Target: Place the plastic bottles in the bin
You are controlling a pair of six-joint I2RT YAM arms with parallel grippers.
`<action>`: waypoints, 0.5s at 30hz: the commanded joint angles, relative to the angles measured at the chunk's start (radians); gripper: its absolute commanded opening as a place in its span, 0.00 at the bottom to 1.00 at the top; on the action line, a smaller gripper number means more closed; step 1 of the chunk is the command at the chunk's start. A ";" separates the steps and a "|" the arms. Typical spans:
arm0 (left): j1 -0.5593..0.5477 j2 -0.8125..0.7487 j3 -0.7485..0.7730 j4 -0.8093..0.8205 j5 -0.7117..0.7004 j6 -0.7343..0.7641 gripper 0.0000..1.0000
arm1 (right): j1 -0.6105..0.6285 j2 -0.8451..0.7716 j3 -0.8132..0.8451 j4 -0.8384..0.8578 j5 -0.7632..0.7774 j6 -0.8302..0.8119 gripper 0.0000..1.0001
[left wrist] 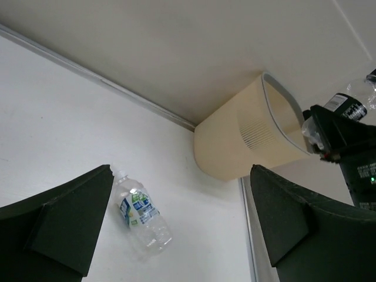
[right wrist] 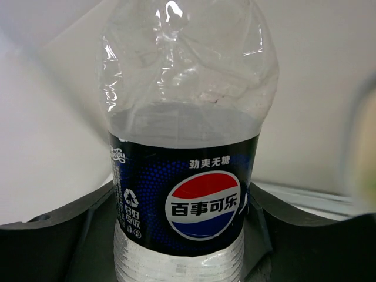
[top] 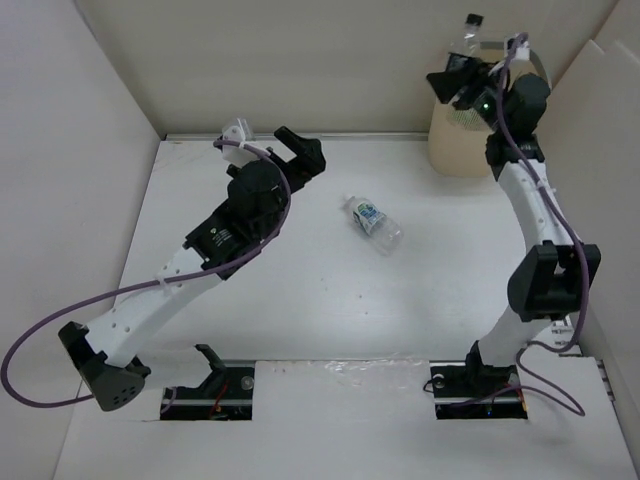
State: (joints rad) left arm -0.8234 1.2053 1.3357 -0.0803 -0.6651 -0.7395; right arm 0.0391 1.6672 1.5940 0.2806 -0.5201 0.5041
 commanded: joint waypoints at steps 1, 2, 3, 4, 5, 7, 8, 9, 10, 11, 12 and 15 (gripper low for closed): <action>-0.005 -0.015 -0.024 -0.007 0.013 0.028 1.00 | -0.090 0.118 0.160 -0.064 0.098 0.091 0.01; -0.005 -0.015 -0.041 0.002 0.033 0.063 1.00 | -0.117 0.147 0.250 -0.083 0.117 0.091 0.04; -0.005 -0.015 -0.052 0.002 0.050 0.072 1.00 | -0.129 0.201 0.295 -0.142 0.143 0.091 0.06; -0.005 -0.015 -0.062 0.002 0.073 0.072 1.00 | -0.142 0.224 0.334 -0.161 0.169 0.103 0.07; 0.004 -0.004 -0.063 0.002 0.082 0.072 1.00 | -0.165 0.245 0.365 -0.170 0.192 0.103 0.09; 0.004 0.022 -0.063 -0.010 0.105 0.081 1.00 | -0.183 0.297 0.464 -0.242 0.247 0.113 0.36; 0.004 0.031 -0.073 -0.024 0.133 0.081 1.00 | -0.192 0.316 0.493 -0.257 0.270 0.113 0.69; 0.004 0.051 -0.073 -0.024 0.154 0.081 1.00 | -0.206 0.336 0.567 -0.282 0.279 0.113 1.00; 0.004 0.063 -0.082 -0.024 0.180 0.081 1.00 | -0.206 0.379 0.611 -0.350 0.291 0.113 1.00; 0.004 0.074 -0.082 -0.024 0.208 0.081 1.00 | -0.218 0.402 0.654 -0.391 0.302 0.113 1.00; 0.004 0.089 -0.082 -0.045 0.208 0.081 1.00 | -0.219 0.422 0.700 -0.438 0.334 0.113 1.00; 0.004 0.169 -0.049 -0.105 0.225 0.045 1.00 | -0.228 0.450 0.799 -0.541 0.397 0.113 1.00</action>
State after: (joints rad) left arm -0.8227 1.3338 1.2663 -0.1268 -0.4873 -0.6815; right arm -0.1814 2.1380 2.2871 -0.1467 -0.2203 0.6083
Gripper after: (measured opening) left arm 0.997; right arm 0.998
